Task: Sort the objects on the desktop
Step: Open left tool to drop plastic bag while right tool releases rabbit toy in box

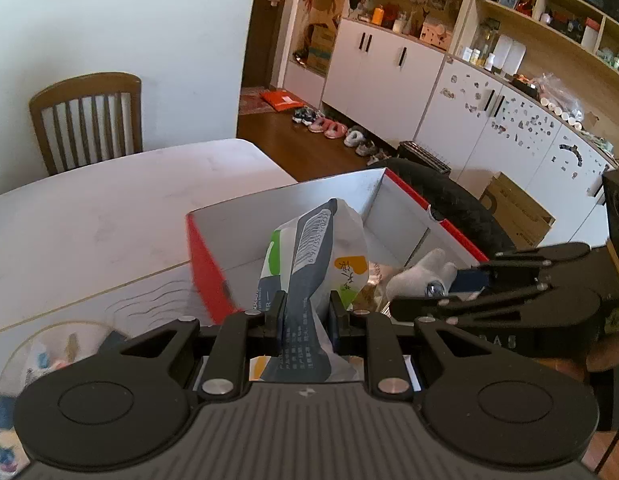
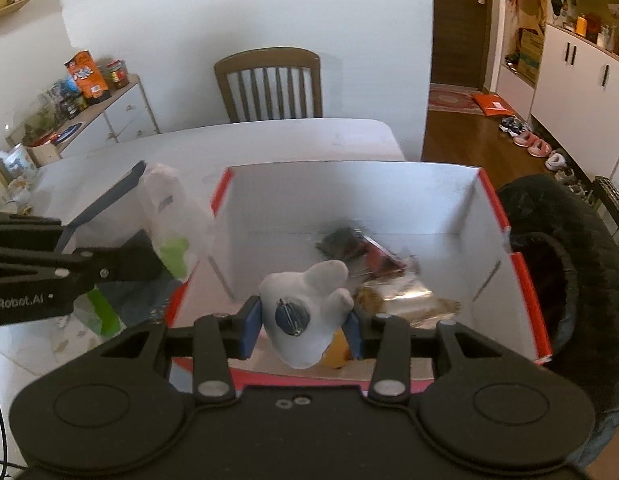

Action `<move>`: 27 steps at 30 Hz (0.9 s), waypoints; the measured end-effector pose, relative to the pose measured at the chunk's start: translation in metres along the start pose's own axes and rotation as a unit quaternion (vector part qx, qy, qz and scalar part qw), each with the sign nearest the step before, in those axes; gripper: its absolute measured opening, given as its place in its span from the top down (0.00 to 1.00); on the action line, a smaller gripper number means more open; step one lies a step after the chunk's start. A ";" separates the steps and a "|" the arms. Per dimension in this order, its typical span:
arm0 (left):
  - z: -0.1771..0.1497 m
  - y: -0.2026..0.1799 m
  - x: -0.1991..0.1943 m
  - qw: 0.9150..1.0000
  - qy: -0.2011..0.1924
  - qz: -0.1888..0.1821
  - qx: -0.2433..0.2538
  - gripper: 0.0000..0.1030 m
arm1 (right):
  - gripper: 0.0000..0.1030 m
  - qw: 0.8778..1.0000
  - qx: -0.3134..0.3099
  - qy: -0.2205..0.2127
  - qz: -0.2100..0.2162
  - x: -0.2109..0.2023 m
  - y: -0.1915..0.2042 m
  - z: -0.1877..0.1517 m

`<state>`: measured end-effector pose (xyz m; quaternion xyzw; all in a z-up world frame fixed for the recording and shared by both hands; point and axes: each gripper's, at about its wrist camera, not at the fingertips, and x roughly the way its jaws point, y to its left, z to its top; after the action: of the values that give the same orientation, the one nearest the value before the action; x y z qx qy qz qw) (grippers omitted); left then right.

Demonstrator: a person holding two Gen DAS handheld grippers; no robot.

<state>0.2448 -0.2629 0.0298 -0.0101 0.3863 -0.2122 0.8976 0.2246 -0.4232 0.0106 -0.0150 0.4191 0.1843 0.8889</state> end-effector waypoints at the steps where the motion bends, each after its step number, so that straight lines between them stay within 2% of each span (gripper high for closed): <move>1: 0.004 -0.002 0.006 1.000 0.002 0.001 0.003 0.82 | 0.60 1.000 0.002 0.001 -0.002 0.001 -0.004 0.000; 11: 0.027 -0.016 0.059 0.998 0.025 0.037 0.043 0.82 | 0.60 1.000 0.014 0.018 -0.013 0.016 -0.038 0.001; 17: 0.028 -0.020 0.084 0.996 0.041 0.049 0.064 0.81 | 0.60 0.999 0.010 0.031 -0.015 0.032 -0.044 0.002; 22: 0.030 -0.021 0.101 0.995 0.055 0.045 0.063 0.81 | 0.60 0.999 0.000 0.045 -0.014 0.047 -0.040 0.001; 27: 0.029 -0.017 0.119 0.995 0.078 0.037 0.041 0.81 | 0.60 0.998 -0.015 0.058 -0.012 0.060 -0.036 0.002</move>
<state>0.3314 -0.3290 -0.0284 0.0574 0.4467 -0.1948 0.8713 0.2730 -0.4376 -0.0378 -0.0437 0.4672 0.1789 0.8648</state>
